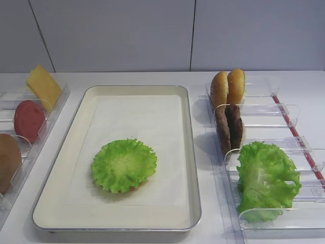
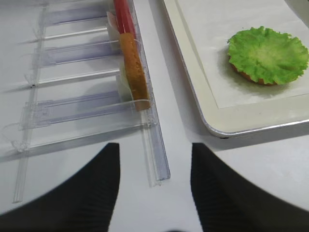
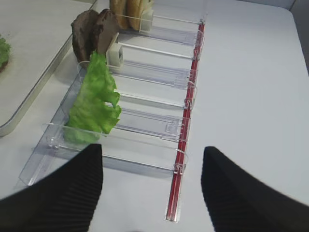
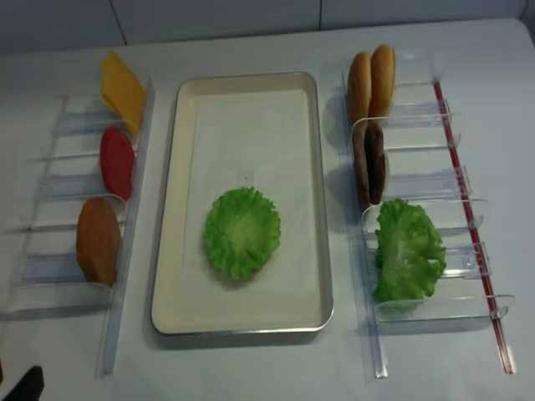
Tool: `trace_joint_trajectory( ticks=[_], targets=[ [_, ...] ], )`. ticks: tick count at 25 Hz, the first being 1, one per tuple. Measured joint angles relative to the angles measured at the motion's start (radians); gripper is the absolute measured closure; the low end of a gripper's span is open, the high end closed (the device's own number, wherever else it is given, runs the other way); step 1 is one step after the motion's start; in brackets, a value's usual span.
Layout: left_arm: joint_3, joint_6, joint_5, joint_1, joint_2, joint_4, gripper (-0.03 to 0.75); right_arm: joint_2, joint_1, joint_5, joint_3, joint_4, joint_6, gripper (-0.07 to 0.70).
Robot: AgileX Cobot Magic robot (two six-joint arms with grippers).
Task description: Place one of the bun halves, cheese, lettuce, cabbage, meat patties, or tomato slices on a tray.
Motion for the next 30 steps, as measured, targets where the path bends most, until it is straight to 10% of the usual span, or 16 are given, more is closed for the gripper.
trace_joint_trajectory(
  ticks=[30],
  targets=[
    [0.000,0.000,0.000,0.000,0.000,0.000,0.395,0.000,-0.020,0.000,0.000,0.001,0.011,0.164]
  ],
)
